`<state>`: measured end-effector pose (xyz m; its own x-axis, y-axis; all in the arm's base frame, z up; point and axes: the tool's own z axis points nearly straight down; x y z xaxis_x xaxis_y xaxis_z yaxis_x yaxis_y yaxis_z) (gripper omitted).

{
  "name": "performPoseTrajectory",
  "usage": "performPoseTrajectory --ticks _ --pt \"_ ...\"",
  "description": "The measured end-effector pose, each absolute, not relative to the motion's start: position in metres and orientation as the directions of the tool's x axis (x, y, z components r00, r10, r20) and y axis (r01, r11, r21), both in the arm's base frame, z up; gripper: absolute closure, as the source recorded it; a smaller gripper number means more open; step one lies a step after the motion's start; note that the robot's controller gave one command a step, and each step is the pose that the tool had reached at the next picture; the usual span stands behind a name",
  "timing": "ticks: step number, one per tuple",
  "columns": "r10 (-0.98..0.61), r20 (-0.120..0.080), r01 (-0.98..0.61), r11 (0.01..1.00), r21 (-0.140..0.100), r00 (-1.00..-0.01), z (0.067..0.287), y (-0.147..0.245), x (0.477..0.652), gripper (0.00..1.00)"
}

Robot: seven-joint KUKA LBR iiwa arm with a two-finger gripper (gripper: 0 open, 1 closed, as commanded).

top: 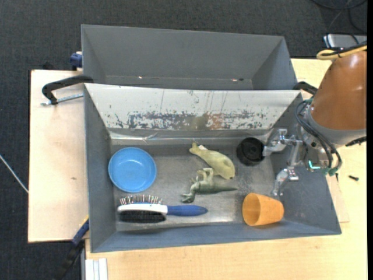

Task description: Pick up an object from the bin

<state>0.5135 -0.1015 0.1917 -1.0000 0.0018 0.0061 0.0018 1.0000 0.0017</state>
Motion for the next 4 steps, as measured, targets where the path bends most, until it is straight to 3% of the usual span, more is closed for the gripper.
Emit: performPoseTrajectory --ticks 1,2,3,4 --pt "0.129 -0.043 0.129 0.992 -0.002 -0.991 0.124 -0.111 0.510 0.00" --pt "-0.150 -0.028 -0.150 0.989 -0.007 -0.988 0.132 -0.073 0.500 0.00" --pt "-0.311 -0.018 -0.311 0.950 -0.003 -0.950 0.104 -0.006 0.557 0.00" --pt "-0.319 -0.009 -0.319 0.948 -0.005 -0.948 0.073 0.036 0.584 0.00"
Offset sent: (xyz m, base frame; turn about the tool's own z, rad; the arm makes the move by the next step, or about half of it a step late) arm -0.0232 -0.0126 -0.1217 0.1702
